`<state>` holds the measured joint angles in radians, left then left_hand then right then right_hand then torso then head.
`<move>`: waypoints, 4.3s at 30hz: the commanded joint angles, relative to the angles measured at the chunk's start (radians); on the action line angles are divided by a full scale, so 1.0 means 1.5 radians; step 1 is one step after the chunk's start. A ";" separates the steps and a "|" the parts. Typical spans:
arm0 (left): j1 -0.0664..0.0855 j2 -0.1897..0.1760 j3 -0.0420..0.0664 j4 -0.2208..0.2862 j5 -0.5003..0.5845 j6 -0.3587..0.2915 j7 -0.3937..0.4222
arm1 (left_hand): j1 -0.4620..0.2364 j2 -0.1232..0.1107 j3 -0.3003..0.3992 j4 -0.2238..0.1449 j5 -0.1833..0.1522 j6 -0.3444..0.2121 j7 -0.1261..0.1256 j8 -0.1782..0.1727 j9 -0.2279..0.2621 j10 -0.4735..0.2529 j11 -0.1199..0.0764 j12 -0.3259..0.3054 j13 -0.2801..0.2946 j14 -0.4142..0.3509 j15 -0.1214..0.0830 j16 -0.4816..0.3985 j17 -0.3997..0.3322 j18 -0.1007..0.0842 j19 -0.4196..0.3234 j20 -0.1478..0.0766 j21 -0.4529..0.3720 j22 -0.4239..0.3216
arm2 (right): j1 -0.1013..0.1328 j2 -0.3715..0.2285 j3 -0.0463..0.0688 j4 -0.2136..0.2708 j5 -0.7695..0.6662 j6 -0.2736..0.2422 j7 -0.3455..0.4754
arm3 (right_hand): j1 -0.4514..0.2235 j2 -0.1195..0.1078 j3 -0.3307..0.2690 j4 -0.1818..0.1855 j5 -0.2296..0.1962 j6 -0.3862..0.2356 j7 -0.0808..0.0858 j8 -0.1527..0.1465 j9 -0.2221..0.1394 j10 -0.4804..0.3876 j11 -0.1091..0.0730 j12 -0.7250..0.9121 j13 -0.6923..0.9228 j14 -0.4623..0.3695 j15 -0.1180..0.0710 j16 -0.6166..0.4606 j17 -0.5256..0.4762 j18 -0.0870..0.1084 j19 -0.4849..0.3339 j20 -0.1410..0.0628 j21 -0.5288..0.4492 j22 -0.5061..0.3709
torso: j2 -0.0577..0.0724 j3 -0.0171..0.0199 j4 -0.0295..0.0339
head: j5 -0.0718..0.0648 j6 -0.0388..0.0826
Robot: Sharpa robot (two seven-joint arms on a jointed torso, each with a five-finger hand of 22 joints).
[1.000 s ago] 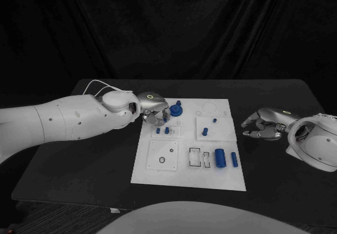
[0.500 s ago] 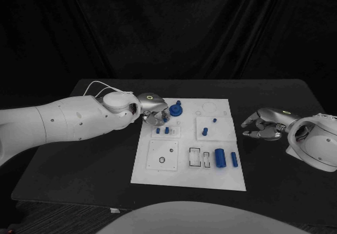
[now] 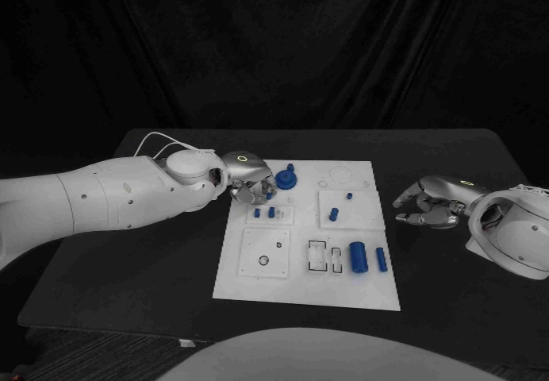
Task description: Assemble the parts on the task board
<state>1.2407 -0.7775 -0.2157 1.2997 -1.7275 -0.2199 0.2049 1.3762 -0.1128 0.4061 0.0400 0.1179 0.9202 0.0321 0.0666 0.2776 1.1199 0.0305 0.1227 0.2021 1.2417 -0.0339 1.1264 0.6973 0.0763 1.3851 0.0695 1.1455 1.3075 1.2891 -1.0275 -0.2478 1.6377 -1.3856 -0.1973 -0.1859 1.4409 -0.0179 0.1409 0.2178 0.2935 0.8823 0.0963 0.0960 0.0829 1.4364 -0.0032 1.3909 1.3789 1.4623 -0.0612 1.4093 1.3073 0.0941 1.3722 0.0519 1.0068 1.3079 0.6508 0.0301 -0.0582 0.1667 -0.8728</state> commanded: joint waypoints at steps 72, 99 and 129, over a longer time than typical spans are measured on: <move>0.018 -0.115 0.000 0.140 0.990 0.139 0.331 | -0.156 0.188 -0.426 0.167 0.049 -0.511 -0.033 -0.030 -0.170 -0.744 -0.043 -0.080 -0.134 -0.828 0.085 -0.751 -0.465 0.067 -0.923 0.123 -0.760 -0.843 | 0.023 0.120 0.001 -0.051 -0.191 0.019 0.027 | 0.030 -0.047 0.042 -0.017 -0.020 -0.030 -0.016 -0.018 -0.010 -0.367 0.070 -0.785 -0.775 -0.051 0.037 -0.236 -0.164 0.038 -0.059 0.033 -0.290 0.025 | 0.002 -0.0353 0.0459 | -0.057 0.000; 0.012 -0.105 0.000 0.131 0.990 0.152 0.318 | -0.059 0.205 -0.423 0.151 0.145 -0.480 -0.004 -0.026 -0.167 -0.738 -0.012 -0.074 -0.131 -0.828 0.107 -0.751 -0.465 0.068 -0.921 0.146 -0.758 -0.835 | 0.002 0.182 0.001 -0.125 -0.181 0.038 0.026 | 0.023 -0.035 0.056 -0.009 -0.046 0.030 0.003 0.005 0.001 -0.295 0.064 -0.793 -0.815 -0.045 0.038 -0.227 -0.161 0.036 -0.047 0.033 -0.292 0.037 | -0.004 -0.0352 0.0488 | -0.059 0.000; 0.004 -0.096 0.000 0.118 0.990 0.154 0.308 | -0.014 0.208 -0.422 0.120 0.210 -0.462 0.005 -0.023 -0.165 -0.726 0.020 -0.059 -0.126 -0.821 0.137 -0.746 -0.462 0.065 -0.895 0.151 -0.745 -0.785 | -0.018 0.204 0.001 -0.157 -0.179 0.042 0.032 | 0.073 -0.041 0.105 -0.053 -0.021 0.092 0.030 0.019 0.008 -0.223 0.058 -0.805 -0.843 -0.048 0.041 -0.230 -0.167 0.035 -0.045 0.033 -0.288 0.047 | -0.006 -0.0345 0.0476 | -0.059 0.000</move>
<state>1.2480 -0.9236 -0.2165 1.4751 -0.2506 -0.0030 0.6597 1.3437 0.1988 -0.2244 0.2259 0.4301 0.2218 0.0394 0.0282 0.0300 0.0321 0.0540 0.0300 0.0117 0.0076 0.1649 0.0036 0.0037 0.1624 0.0353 0.2946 0.0226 0.1296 1.2722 -0.7217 -0.2418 1.4049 -1.6542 -0.1525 -0.1375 1.5427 -0.0820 0.2966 0.1393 0.2586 1.0147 0.1430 0.1182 0.0941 1.0981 0.0833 0.1868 0.1150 1.3883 -0.0051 1.0657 1.0575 0.1404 1.3013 0.0988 0.5691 1.3075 0.6415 -0.0219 0.0128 0.0776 -0.8725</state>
